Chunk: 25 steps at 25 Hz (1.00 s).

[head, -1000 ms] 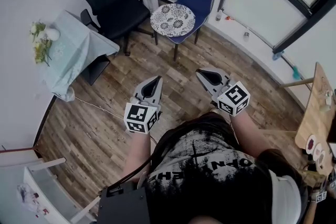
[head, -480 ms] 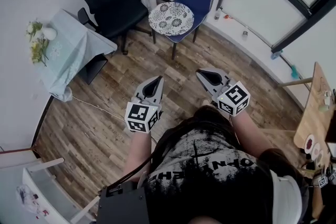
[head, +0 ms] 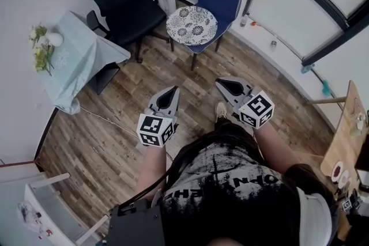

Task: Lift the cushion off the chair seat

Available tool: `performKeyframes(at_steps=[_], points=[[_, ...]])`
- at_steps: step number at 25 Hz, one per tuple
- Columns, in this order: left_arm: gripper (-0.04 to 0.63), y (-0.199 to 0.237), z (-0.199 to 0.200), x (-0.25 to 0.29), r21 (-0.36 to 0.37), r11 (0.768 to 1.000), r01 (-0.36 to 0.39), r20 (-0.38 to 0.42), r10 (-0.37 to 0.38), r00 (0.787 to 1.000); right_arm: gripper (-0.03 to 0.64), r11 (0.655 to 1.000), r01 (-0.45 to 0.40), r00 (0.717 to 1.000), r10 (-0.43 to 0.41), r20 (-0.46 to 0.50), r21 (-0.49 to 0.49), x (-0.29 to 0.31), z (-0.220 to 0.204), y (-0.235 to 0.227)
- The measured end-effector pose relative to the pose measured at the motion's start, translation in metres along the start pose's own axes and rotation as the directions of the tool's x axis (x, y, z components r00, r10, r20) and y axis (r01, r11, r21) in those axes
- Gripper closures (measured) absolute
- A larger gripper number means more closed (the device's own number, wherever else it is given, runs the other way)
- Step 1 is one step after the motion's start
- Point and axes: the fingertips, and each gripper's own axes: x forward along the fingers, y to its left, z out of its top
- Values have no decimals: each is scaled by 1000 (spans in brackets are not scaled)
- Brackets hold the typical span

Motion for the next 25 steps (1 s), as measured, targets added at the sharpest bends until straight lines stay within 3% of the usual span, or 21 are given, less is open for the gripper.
performKeyframes(at_steps=[13,25], points=[[581,38,45,88,-23,997,-77,0,77,997,600,996,-86,996,84,-35,-34,43,26,-102],[581,46,70,192,-36,990,-135,8,136,991,600,981,-186,982,184,-46,-50,65,33,-197]])
